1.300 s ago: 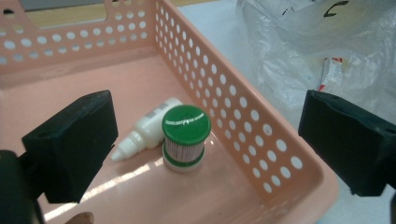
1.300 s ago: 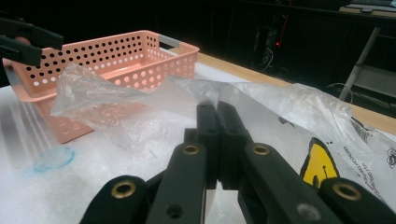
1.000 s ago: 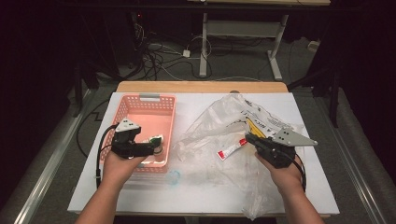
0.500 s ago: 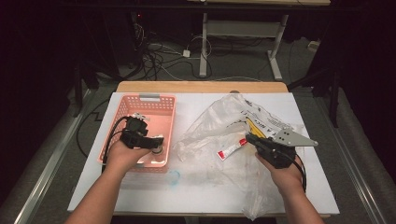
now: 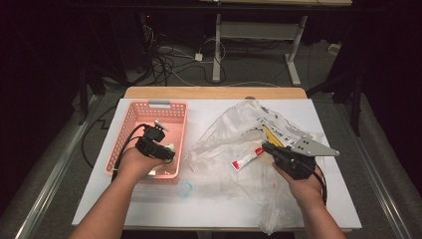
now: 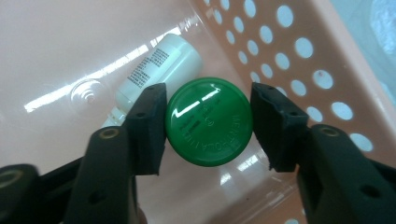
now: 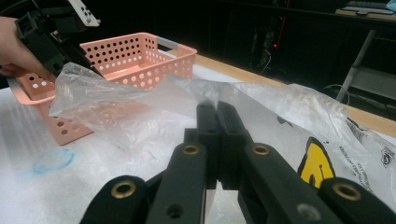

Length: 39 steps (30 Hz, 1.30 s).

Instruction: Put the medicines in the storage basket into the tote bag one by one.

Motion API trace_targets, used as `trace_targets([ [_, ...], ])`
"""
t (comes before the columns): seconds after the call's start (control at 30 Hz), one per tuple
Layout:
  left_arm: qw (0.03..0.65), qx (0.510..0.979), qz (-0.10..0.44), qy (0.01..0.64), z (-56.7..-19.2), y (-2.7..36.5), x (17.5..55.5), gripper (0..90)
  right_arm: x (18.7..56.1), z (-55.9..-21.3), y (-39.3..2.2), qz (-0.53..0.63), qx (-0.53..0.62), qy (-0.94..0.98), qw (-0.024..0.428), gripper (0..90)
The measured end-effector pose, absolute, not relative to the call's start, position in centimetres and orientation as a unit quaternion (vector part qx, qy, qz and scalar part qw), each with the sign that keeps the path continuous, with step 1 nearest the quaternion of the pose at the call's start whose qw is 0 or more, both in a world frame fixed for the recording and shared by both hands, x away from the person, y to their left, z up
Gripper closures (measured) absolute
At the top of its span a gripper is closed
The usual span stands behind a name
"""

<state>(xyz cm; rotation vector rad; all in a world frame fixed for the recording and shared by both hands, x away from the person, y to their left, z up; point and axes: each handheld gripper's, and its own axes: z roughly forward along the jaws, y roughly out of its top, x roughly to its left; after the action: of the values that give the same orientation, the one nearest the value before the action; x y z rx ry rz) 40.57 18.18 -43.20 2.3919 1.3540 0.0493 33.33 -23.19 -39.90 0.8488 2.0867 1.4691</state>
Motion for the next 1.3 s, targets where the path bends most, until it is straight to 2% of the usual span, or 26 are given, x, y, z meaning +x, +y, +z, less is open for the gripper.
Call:
trace_targets([
  [0.6, 0.183, 0.862, 0.014, 0.472, -43.4, 17.9, 40.5, 48.9, 33.3, -39.9, -23.1, 0.533, 0.307, 0.756, 0.223, 90.0],
  [0.83, 0.178, 0.868, 0.029, 0.463, -43.3, 17.6, 40.4, 49.9, 33.3, -39.9, -23.1, 0.533, 0.307, 0.756, 0.224, 90.0],
  [1.3, 0.249, 0.852, 0.058, 0.457, -41.9, 18.2, 38.3, 50.0, 33.2, -39.8, -23.2, 0.534, 0.306, 0.755, 0.226, 90.0],
])
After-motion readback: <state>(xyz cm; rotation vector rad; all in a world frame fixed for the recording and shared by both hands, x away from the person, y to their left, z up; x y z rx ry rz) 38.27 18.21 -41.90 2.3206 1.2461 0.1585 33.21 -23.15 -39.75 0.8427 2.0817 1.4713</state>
